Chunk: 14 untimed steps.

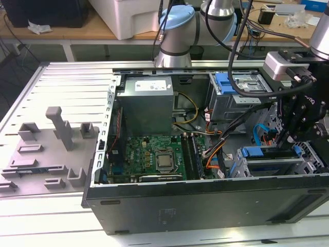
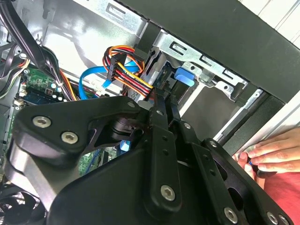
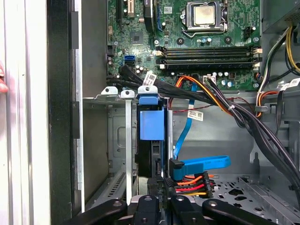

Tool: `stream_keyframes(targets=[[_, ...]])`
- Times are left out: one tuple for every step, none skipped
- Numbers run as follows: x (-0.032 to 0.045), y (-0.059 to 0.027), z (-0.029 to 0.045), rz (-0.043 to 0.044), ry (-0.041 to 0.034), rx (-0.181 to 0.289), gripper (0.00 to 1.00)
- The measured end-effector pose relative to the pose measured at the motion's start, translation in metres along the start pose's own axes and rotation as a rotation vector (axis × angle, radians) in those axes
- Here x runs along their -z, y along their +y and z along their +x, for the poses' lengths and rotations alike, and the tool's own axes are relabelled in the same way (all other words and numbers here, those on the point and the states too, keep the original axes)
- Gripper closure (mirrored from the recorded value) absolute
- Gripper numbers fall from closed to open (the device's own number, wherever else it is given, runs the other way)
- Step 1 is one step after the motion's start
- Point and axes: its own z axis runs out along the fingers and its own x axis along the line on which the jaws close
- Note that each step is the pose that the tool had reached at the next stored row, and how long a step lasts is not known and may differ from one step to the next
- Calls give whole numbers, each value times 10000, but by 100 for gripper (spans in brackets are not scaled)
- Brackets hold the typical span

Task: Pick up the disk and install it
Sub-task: 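Insert the first disk wire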

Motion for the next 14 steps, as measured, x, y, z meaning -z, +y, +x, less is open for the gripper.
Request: stream_keyframes(targets=[[-1,0,0,0,0,0,83],[-1,0,0,0,0,0,83],[-1,0,0,0,0,0,83],[-1,0,0,1,0,-1,83],[-2,-1,0,0,1,0,83],[-4,-1,0,0,1,0,83],[-7,-1,0,0,2,0,83],[-8,-1,-1,0,2,0,83],[-9,-1,-1,0,2,0,83],[-12,-1,-1,0,2,0,83],[-13,-1,-1,0,1,0,83],[-16,-1,-1,1,1,0,83],[-18,-1,-1,1,1,0,83],[-19,-1,-1,1,0,0,83]])
